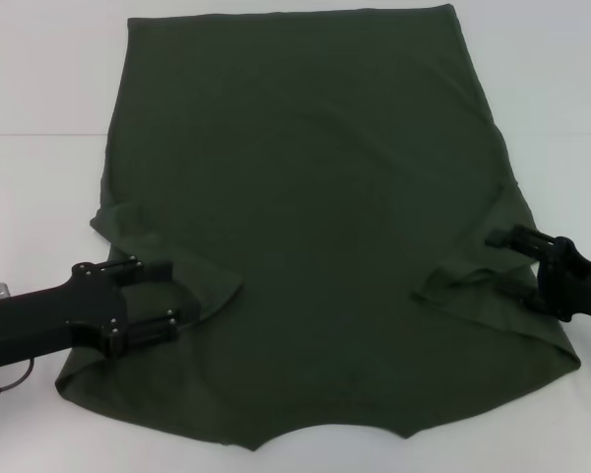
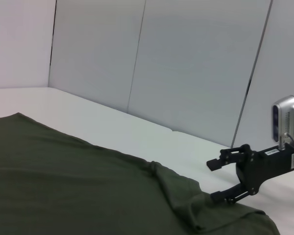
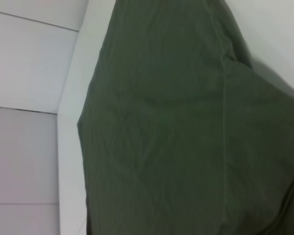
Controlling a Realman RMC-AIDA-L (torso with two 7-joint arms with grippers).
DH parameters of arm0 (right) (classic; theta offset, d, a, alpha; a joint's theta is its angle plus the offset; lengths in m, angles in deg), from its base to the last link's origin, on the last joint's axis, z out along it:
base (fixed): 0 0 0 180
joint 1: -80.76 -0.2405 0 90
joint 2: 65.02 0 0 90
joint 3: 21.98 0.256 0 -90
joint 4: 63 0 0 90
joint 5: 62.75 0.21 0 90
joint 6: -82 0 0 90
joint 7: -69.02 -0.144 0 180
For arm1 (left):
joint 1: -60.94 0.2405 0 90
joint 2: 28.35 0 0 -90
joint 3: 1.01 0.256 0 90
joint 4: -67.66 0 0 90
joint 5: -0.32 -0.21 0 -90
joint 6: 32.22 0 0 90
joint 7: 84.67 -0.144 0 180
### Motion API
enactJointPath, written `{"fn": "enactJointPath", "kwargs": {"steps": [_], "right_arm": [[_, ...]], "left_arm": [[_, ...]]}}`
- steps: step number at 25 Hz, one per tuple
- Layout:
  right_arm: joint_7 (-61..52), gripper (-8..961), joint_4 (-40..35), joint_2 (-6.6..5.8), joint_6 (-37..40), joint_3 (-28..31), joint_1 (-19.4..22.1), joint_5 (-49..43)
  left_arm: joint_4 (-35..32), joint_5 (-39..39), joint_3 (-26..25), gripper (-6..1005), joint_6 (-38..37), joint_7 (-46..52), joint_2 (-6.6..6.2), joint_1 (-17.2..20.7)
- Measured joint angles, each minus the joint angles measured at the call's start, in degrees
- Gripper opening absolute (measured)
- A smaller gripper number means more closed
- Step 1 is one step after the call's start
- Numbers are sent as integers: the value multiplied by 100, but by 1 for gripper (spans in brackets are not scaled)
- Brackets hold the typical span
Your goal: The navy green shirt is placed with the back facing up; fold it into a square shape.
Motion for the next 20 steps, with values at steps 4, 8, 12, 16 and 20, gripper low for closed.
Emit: {"fn": "enactJointPath", "kwargs": {"steps": [4,8,12,16,20], "right_arm": [[18,897,9,66,-210,-17,-93,-26],[37,897,9,119,-385,-33,-146,-34],[44,897,9,152,-537,-55,-169,-34],[66,897,7,198,-671,-71,-202,-34],[100,897,1,234,-784,-71,-242,-30]], "left_arm": [[-4,0,2,700,-14,0,0,0],[-4,0,-2,699,-40,4,-7,5],[0,0,4,700,-43,2,1,24],[-2,0,12,700,-48,10,9,16],[-4,0,19,700,-68,26,1,1]]}}
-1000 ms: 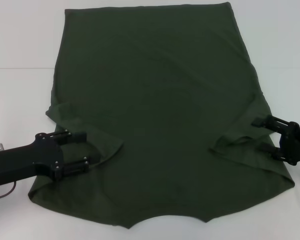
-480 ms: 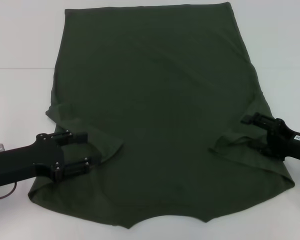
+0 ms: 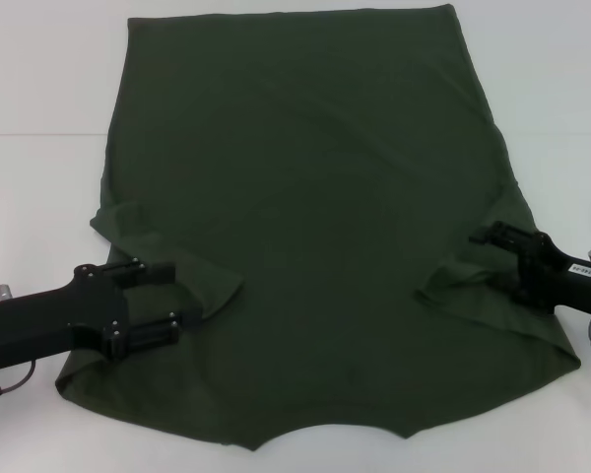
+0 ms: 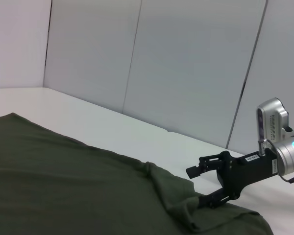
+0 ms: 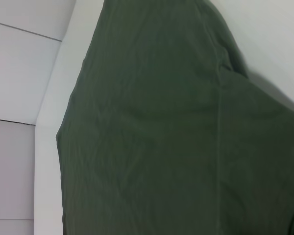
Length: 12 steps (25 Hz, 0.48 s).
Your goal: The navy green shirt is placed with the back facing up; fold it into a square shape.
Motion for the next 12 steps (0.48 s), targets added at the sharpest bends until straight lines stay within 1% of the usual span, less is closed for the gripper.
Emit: {"fn": "enactJointPath", "kwargs": {"steps": [6,12], "right_arm": [[59,898,-16,57,-31,26,-33,36],[134,898,-5,82,-42,41,-103,53]], "left_arm": [[0,0,-14,700,-26,4,0,-2],[-2,0,-18,699,-34,3,8,-10]]}}
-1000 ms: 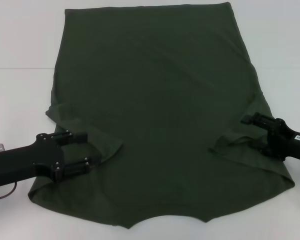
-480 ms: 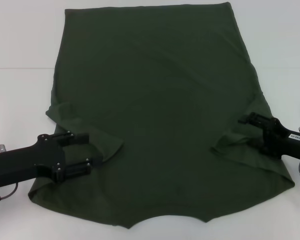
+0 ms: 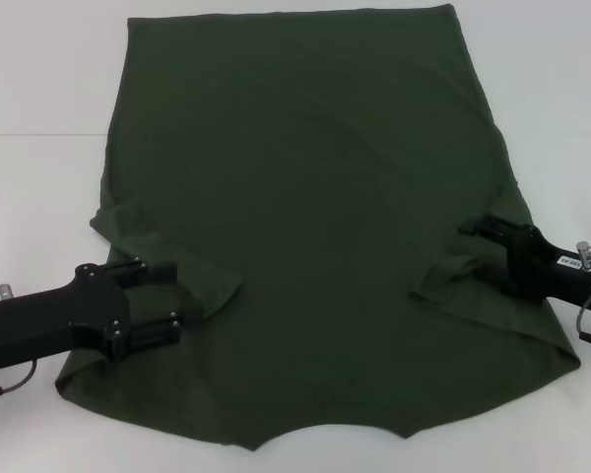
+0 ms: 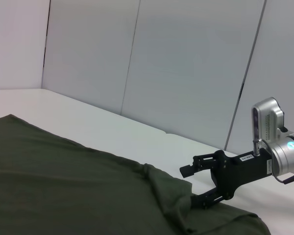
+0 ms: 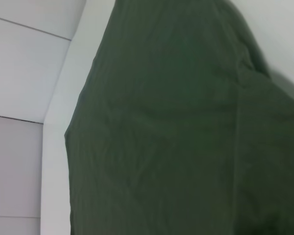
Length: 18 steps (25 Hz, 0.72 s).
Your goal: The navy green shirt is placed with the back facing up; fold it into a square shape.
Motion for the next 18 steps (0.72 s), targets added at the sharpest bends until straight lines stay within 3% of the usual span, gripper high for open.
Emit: {"fn": "enactJointPath", "kwargs": {"steps": [12,18], "right_arm": [[1,898,1,10,27,33,203,70],[-31,846,1,32,-92,0,140,70]], "left_arm": [[-7,8,-9,699,-7,-20,0,-1],[-7,45,-4,699,-6,-27,0,-7]]}}
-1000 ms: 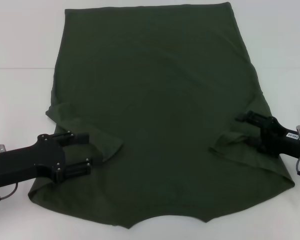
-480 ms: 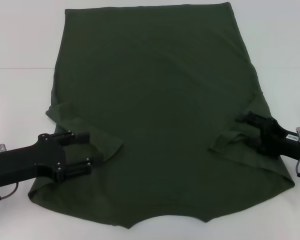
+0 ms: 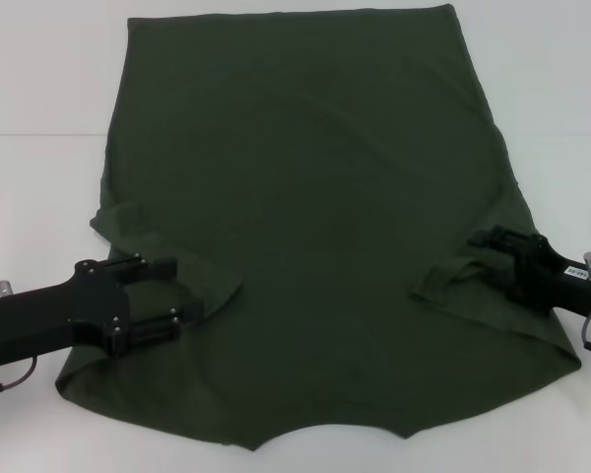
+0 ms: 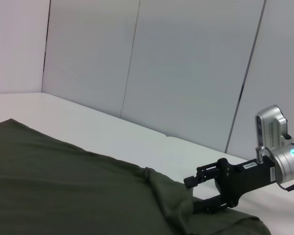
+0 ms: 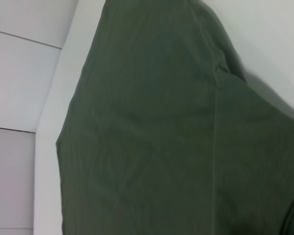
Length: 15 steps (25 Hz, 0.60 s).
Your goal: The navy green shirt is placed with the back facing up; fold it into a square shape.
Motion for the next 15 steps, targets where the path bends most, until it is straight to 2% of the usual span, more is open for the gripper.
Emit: {"fn": "enactJointPath", "kwargs": {"steps": [5,15], "right_arm": [[-25,671,3,40,-219,-39,-66,-31],[27,427,9,57,-315,-77,-94,-46]], "left_arm": [[1,6,-3,700,2,-2,0,-1],[1,11,-5,699,5,1,0,-1]]}}
